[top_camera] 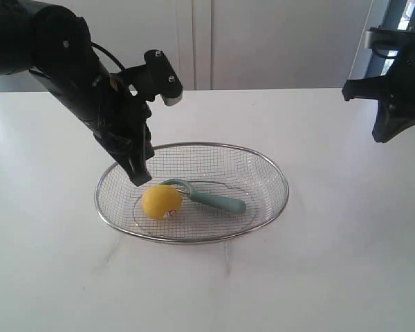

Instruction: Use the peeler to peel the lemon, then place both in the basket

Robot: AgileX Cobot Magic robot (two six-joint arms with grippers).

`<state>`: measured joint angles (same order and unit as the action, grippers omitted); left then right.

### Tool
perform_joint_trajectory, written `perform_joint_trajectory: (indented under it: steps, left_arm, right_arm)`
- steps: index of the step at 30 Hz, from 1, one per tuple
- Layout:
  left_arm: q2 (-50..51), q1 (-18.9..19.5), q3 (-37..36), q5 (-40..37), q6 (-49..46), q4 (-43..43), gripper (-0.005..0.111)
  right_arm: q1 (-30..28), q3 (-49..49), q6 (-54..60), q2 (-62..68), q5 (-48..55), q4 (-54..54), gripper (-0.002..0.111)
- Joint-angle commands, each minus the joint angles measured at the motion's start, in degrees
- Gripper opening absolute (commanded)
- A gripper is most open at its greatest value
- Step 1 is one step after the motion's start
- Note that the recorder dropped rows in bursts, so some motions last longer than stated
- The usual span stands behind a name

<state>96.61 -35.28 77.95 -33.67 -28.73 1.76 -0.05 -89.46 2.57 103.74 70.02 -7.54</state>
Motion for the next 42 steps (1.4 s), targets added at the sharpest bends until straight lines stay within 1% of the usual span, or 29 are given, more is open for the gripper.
perform_joint_trajectory:
  steps: [1,8,14,17,24,27,35,42]
  left_arm:
    - [-0.6,-0.2,0.4,-1.1,2.9,-0.2,0.0]
    - [-0.6,0.6,0.4,-1.7,8.2,0.3,0.0]
    - [-0.6,3.6,0.4,-5.4,12.2,0.8,0.0]
    - [-0.6,5.2,0.4,-7.2,14.9,2.6,0.0]
    - [-0.6,9.4,0.4,-8.6,25.6,5.0,0.0]
    - [-0.6,10.6,0.4,-9.4,28.0,5.4,0.0]
    - [-0.6,14.3,0.4,-13.3,37.0,10.8,0.0]
    - [-0.6,17.3,0.4,-14.0,39.7,11.2,0.0]
  right_arm:
    - [-0.6,0.3,-0.3,-0.6,-0.1,0.2,0.0]
    - [-0.6,0.3,-0.3,-0.6,-0.1,0.2,0.0]
    - [-0.6,0.3,-0.3,-0.6,-0.1,0.2,0.0]
    - [-0.6,0.3,-0.3,-0.6,-0.1,0.2,0.0]
    - [-0.6,0.3,-0.3,-0.6,-0.1,0.2,0.0]
    - [-0.6,0.3,-0.3,-0.6,-0.1,0.2,0.0]
    - [-0.6,0.3,-0.3,-0.6,-0.1,0.2,0.0]
    - [-0.6,0.3,-0.3,-0.6,-0.1,0.2,0.0]
